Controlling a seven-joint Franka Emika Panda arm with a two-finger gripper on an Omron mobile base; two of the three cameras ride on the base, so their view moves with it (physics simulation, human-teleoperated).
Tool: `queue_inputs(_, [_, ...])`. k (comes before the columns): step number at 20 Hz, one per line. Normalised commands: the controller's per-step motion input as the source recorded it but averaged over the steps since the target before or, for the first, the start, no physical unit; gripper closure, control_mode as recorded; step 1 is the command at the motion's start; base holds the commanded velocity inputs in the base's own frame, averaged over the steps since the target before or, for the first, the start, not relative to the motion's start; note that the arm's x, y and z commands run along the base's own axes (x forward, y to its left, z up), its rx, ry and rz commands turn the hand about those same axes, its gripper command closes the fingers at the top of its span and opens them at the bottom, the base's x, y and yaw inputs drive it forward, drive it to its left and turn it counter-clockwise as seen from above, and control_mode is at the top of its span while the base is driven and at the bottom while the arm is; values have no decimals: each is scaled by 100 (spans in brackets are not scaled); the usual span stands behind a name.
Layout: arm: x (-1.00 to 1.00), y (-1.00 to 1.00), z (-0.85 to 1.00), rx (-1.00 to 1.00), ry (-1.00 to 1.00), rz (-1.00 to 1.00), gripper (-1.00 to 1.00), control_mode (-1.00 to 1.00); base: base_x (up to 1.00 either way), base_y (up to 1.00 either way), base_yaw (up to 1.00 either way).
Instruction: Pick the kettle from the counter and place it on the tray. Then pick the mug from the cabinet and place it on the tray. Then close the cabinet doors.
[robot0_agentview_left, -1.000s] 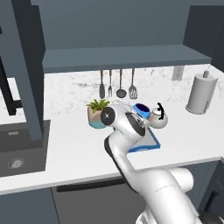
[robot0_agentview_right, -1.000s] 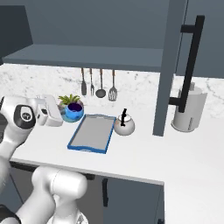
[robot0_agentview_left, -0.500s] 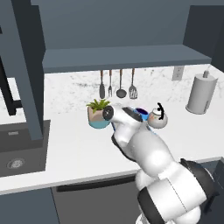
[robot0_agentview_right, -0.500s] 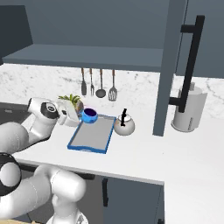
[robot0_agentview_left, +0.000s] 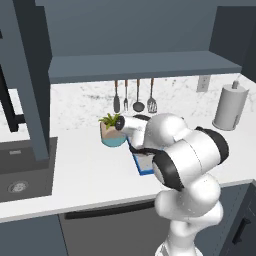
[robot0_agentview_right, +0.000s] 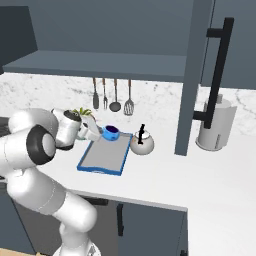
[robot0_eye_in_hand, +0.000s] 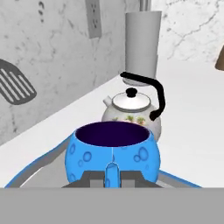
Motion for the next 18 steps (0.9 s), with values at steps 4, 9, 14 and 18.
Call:
queue_inputs(4, [37,12,-57,-10,0,-2,100,-100,0,0,0])
queue_inputs(9, [32,0,-29,-10,-1,-9,100,-100,0,0,0])
queue_inputs(14, [39,3,-16,-5,0,-8,100,-100,0,0,0])
queue_inputs(18, [23,13,-26,-1,0,-2,100,-100,0,0,0])
